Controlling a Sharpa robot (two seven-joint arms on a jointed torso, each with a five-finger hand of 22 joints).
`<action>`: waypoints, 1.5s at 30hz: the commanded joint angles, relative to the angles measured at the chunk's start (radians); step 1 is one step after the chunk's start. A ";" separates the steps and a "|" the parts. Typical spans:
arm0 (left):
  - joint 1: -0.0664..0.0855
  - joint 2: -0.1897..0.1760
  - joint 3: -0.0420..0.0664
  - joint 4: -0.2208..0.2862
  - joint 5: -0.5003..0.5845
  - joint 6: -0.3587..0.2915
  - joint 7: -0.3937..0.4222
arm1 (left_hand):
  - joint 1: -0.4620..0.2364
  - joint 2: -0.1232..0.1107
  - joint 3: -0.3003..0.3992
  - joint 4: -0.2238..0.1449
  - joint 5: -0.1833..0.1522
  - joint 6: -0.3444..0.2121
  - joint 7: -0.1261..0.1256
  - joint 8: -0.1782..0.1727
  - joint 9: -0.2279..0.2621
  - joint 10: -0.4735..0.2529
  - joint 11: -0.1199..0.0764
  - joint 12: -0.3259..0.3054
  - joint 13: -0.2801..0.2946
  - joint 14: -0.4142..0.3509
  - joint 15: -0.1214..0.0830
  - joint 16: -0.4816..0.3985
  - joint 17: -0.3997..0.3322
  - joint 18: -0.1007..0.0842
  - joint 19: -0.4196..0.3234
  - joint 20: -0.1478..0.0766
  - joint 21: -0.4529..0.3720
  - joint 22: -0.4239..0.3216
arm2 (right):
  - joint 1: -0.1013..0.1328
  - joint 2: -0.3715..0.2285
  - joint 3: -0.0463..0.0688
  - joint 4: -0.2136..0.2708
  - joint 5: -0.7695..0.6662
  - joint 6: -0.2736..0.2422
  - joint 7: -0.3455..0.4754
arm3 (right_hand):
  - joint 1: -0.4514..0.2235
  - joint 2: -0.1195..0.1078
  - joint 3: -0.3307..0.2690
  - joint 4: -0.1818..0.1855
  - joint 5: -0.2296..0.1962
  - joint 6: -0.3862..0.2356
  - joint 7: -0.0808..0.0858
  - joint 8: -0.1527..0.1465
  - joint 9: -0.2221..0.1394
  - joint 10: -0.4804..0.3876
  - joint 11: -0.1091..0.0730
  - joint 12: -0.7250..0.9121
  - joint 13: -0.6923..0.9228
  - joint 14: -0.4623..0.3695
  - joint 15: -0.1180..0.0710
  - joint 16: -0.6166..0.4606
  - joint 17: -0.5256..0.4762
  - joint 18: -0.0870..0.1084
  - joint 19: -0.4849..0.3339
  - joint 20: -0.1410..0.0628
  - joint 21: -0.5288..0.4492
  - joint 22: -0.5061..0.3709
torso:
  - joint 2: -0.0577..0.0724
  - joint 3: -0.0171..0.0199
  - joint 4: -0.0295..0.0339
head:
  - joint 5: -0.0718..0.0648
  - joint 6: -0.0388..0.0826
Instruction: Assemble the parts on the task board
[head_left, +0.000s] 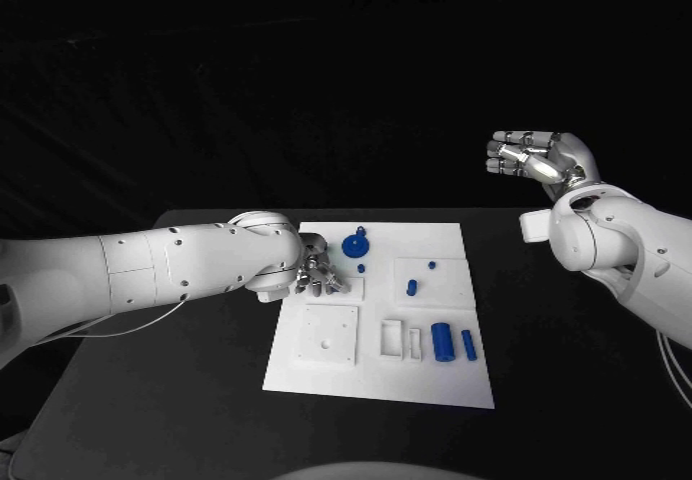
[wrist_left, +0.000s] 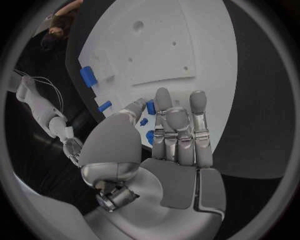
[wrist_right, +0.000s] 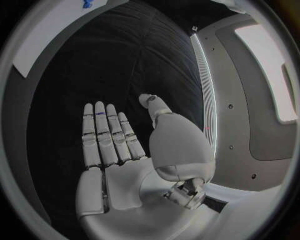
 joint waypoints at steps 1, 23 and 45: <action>-0.001 -0.005 0.000 0.006 0.001 -0.015 -0.001 | -0.006 -0.005 0.001 0.010 -0.005 0.008 0.000 -0.001 0.003 0.053 0.001 -0.001 0.002 0.001 0.004 0.001 -0.001 -0.019 0.007 -0.002 -0.009 0.005 | -0.001 -0.001 0.001 0.008 0.008 0.001 0.010 | -0.007 0.005 0.000 -0.003 0.007 -0.003 -0.001 -0.003 -0.001 -0.006 0.003 -0.004 -0.002 -0.010 0.000 -0.003 -0.002 0.011 -0.007 -0.002 0.001 -0.001 | 0.000 0.0006 -0.0001 | 0.000 0.007; 0.019 -0.042 0.071 0.020 0.110 0.027 -0.005 | -0.044 -0.030 -0.076 0.108 -0.092 0.008 0.006 -0.001 0.029 0.052 0.006 -0.002 0.008 -0.001 0.007 0.004 -0.008 -0.022 0.016 0.001 -0.043 0.047 | -0.007 -0.006 0.001 0.012 0.042 0.010 0.009 | -0.014 0.006 0.006 -0.008 0.024 -0.005 -0.001 -0.003 -0.002 -0.008 0.004 -0.004 -0.002 -0.013 0.001 -0.003 -0.002 0.012 -0.011 0.000 0.001 -0.001 | 0.000 0.0008 0.0002 | -0.001 0.018; 0.081 0.065 0.088 -0.315 0.110 0.108 0.038 | -0.003 0.053 -0.138 0.024 0.113 -0.028 0.003 -0.001 0.144 0.051 0.005 -0.018 0.013 -0.016 0.008 0.014 -0.017 -0.022 0.024 0.002 -0.087 0.093 | -0.007 -0.008 0.001 -0.001 0.037 0.015 0.008 | -0.017 0.003 0.021 -0.022 0.042 -0.005 0.000 -0.003 -0.002 -0.007 0.004 -0.005 -0.002 -0.013 0.001 -0.003 -0.002 0.012 -0.011 0.000 0.002 -0.001 | 0.009 0.0013 -0.0041 | 0.000 0.027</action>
